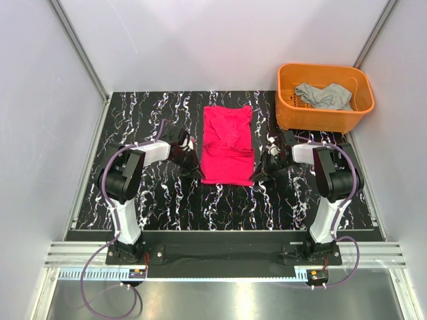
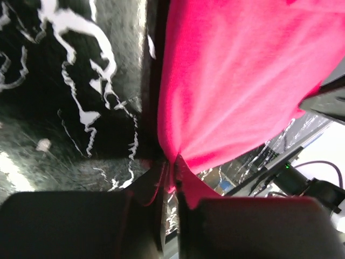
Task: Fold and stack the t-shirts
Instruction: Fold the tshirt
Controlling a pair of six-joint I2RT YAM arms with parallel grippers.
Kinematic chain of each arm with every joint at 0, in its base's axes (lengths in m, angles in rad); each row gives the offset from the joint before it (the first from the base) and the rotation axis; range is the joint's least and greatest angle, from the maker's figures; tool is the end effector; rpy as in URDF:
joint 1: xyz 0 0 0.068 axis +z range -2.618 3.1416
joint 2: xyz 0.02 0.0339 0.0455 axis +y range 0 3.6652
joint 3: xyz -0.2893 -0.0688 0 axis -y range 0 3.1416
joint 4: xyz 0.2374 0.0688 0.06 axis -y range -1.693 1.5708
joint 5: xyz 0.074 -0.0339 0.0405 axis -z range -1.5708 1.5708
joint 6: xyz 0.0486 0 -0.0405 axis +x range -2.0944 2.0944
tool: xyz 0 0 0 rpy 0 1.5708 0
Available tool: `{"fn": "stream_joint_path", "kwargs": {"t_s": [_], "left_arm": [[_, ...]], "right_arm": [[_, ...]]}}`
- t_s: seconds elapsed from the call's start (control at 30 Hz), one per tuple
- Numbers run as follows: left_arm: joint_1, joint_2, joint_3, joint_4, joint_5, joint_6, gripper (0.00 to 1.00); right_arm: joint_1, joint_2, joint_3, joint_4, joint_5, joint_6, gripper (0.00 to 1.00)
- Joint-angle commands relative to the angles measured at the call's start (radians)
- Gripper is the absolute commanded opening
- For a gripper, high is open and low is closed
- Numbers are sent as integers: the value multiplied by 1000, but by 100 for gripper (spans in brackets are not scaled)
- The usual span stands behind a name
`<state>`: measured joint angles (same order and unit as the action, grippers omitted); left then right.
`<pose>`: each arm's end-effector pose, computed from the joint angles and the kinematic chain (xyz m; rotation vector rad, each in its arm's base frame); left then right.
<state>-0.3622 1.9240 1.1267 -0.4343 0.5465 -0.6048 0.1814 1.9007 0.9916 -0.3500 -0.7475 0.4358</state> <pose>0.3345 -0.1538 0.1481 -0.2160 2.9393 -0.9648 0.3290 0.0939 0.1324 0.1866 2.8379 1.1961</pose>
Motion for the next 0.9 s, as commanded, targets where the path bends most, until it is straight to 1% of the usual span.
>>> {"fn": "stream_joint_path", "kwargs": {"t_s": [0.0, 0.03, 0.17, 0.2, 0.27, 0.3, 0.33, 0.37, 0.4, 0.43, 0.47, 0.5, 0.57, 0.6, 0.63, 0.7, 0.77, 0.8, 0.87], "left_arm": [[-21, -23, -76, -4, -60, -3, 7], [-29, -32, -88, -4, -65, -6, 1], [-79, -103, -180, 0, -103, -30, 0], [-102, -144, -227, 5, -115, -48, 0], [-130, -183, -281, 29, -122, -70, 0], [-153, -201, -330, 34, -126, -79, 0], [-162, -239, -350, 37, -131, -99, 0], [-172, -259, -370, 37, -143, -107, 9], [-170, -281, -404, 35, -148, -119, 13], [-172, -339, -416, 29, -161, -122, 16], [-170, -364, -424, 4, -190, -121, 19], [-172, -391, -423, -10, -198, -118, 30], [-170, -453, -395, -61, -215, -110, 41], [-172, -465, -384, -75, -217, -102, 45], [-172, -476, -371, -86, -218, -99, 45], [-172, -491, -331, -101, -212, -96, 45], [-172, -484, -292, -103, -203, -98, 44], [-170, -476, -279, -104, -200, -96, 43], [-169, -453, -240, -109, -194, -92, 41]], "right_arm": [[10, 3, -16, 31, -30, 32, 2], [9, -9, -28, 31, -27, 43, 0], [10, -100, -160, 6, -35, 87, 0], [10, -145, -185, -4, -27, 92, 0], [12, -193, -258, -33, -20, 90, 0], [13, -245, -278, -43, -10, 87, 0], [12, -270, -309, -50, 2, 84, 3], [12, -317, -314, -88, 17, 71, 11], [12, -339, -317, -111, 54, 61, 18], [12, -357, -305, -135, 69, 48, 21], [12, -391, -288, -209, 95, 15, 27], [12, -408, -281, -222, 120, 18, 29], [16, -437, -255, -231, 131, 30, 31], [16, -442, -237, -245, 164, 27, 31], [21, -443, -190, -279, 192, 23, 32], [38, -440, -160, -277, 265, 37, 32], [59, -411, -130, -261, 304, 72, 30], [72, -399, -122, -250, 333, 83, 28], [133, -368, -107, -204, 371, 119, 27]]}}
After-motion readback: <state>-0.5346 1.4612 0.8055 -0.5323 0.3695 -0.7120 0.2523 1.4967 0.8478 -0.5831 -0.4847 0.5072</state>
